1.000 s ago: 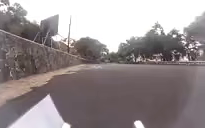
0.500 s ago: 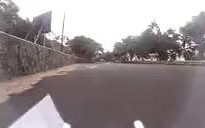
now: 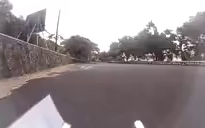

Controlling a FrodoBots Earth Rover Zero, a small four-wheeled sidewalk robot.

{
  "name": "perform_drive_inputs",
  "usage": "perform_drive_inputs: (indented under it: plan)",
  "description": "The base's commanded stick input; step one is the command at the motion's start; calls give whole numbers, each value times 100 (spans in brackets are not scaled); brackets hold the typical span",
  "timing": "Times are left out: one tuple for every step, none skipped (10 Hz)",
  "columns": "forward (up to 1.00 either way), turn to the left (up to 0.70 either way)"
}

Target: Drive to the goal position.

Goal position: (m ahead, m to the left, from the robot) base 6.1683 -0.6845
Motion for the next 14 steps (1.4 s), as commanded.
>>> perform_drive_inputs:
  plan:
    - [100, 0]
    - [100, 0]
    - [100, -9]
    - [100, -24]
    - [100, -38]
    - [100, -23]
    - [100, -8]
    - [100, 0]
    - [100, 0]
    - [100, 0]
    - [100, 0]
    - [100, 0]
    - [100, -37]
    - [100, -37]
